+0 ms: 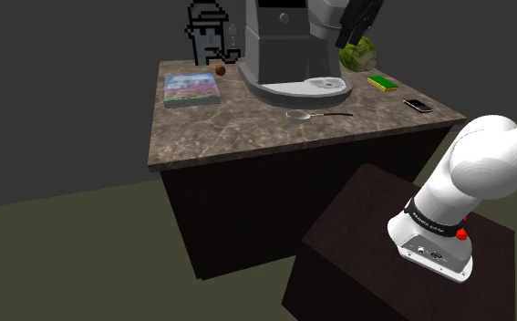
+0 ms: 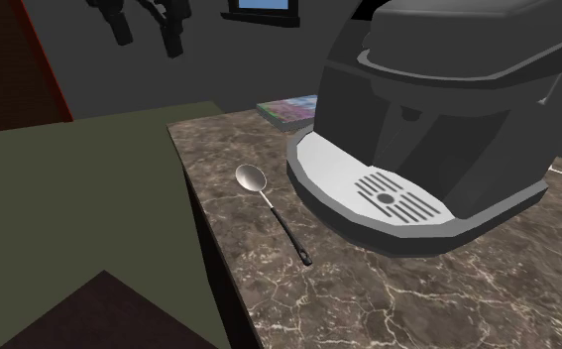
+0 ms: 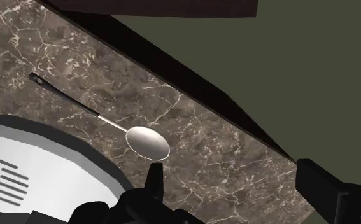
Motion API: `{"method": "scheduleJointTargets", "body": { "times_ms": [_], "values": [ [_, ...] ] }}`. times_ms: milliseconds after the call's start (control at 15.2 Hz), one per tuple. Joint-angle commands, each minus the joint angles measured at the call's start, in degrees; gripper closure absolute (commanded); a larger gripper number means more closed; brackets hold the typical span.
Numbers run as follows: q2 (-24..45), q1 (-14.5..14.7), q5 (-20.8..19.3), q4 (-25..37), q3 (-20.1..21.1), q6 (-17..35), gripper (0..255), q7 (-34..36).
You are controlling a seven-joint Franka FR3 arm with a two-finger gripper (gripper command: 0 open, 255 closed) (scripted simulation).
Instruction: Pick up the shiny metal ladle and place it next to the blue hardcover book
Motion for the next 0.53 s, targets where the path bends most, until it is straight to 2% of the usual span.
{"method": "scheduleJointTargets", "body": {
  "times_ms": [0,462],
  "values": [
    [0.0,0.0,0.0,0.0,0.0,0.0,0,0.0],
    [1.4,2.9,-6.1,-9.9,-6.3,9.0,0,-19.8]
  ]
}}
